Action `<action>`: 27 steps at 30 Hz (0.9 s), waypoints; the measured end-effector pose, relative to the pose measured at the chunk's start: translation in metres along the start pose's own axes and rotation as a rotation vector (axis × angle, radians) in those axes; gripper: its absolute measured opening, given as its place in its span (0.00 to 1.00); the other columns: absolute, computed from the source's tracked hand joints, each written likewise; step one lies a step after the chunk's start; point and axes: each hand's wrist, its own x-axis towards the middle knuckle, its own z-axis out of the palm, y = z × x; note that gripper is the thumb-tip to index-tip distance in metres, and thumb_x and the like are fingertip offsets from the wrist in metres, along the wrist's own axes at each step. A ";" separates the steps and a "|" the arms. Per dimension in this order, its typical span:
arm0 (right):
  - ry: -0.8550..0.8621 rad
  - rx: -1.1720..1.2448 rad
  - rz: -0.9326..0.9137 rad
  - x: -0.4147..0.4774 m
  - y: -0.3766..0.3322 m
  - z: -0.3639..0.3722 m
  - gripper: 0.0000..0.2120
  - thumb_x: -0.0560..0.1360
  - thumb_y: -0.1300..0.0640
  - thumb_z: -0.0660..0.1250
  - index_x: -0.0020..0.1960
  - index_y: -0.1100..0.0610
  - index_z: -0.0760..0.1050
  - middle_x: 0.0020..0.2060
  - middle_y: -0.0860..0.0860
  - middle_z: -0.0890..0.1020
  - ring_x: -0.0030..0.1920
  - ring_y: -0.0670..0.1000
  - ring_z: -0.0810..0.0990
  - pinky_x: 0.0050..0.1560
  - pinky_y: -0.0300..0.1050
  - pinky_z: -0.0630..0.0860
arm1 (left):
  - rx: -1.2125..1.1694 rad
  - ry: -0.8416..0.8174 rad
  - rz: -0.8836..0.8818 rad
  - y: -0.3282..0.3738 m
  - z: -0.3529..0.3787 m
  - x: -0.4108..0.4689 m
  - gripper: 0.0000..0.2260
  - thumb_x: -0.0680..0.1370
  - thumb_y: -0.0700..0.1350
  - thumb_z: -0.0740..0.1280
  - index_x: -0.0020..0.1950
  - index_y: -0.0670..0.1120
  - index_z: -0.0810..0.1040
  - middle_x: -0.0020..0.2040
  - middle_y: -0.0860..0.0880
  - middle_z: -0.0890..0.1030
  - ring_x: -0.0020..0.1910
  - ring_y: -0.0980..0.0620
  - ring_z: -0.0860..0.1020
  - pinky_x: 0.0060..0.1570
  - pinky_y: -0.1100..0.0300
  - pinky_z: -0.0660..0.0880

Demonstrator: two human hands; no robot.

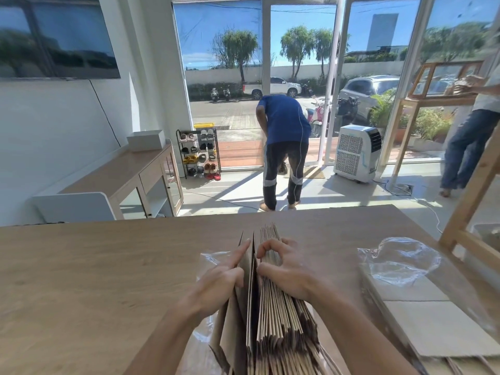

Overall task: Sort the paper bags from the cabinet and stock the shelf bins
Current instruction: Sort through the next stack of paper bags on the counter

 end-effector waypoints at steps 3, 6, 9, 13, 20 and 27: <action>0.002 0.018 -0.010 -0.001 0.001 0.000 0.09 0.71 0.54 0.66 0.44 0.39 0.71 0.60 0.48 0.67 0.54 0.45 0.70 0.53 0.41 0.65 | -0.004 -0.007 0.010 -0.002 0.001 0.001 0.39 0.64 0.47 0.58 0.75 0.63 0.59 0.76 0.60 0.60 0.72 0.62 0.57 0.67 0.65 0.54; 0.006 0.028 -0.028 -0.001 0.003 -0.001 0.13 0.72 0.55 0.66 0.44 0.36 0.71 0.62 0.47 0.68 0.57 0.45 0.68 0.53 0.39 0.64 | -0.006 -0.010 0.017 -0.003 0.001 0.002 0.39 0.64 0.46 0.58 0.76 0.62 0.58 0.75 0.61 0.59 0.71 0.64 0.55 0.66 0.66 0.52; -0.012 0.015 -0.043 0.000 0.002 -0.002 0.15 0.73 0.55 0.65 0.45 0.33 0.72 0.61 0.47 0.68 0.56 0.44 0.69 0.47 0.31 0.64 | -0.004 -0.012 0.013 -0.006 0.001 0.005 0.39 0.64 0.47 0.59 0.76 0.62 0.57 0.74 0.61 0.59 0.71 0.64 0.55 0.66 0.65 0.53; -0.004 0.000 -0.012 0.002 0.002 -0.001 0.13 0.71 0.53 0.65 0.40 0.33 0.75 0.61 0.50 0.68 0.58 0.47 0.70 0.55 0.38 0.68 | -0.005 -0.013 0.028 -0.009 0.002 0.007 0.40 0.64 0.47 0.59 0.76 0.62 0.57 0.72 0.63 0.59 0.71 0.65 0.55 0.67 0.64 0.53; -0.024 -0.048 -0.007 -0.001 -0.002 0.001 0.05 0.71 0.44 0.68 0.41 0.36 0.72 0.59 0.47 0.66 0.58 0.49 0.70 0.61 0.49 0.68 | -0.036 -0.048 -0.012 -0.025 -0.005 0.026 0.37 0.58 0.47 0.66 0.58 0.81 0.60 0.71 0.59 0.59 0.71 0.61 0.57 0.75 0.54 0.57; 0.002 -0.096 -0.027 0.002 0.000 0.004 0.08 0.66 0.45 0.69 0.42 0.38 0.72 0.53 0.47 0.71 0.54 0.49 0.74 0.59 0.47 0.72 | -0.063 -0.011 0.023 -0.032 -0.003 0.030 0.44 0.59 0.43 0.61 0.73 0.65 0.53 0.77 0.51 0.60 0.75 0.45 0.63 0.73 0.41 0.58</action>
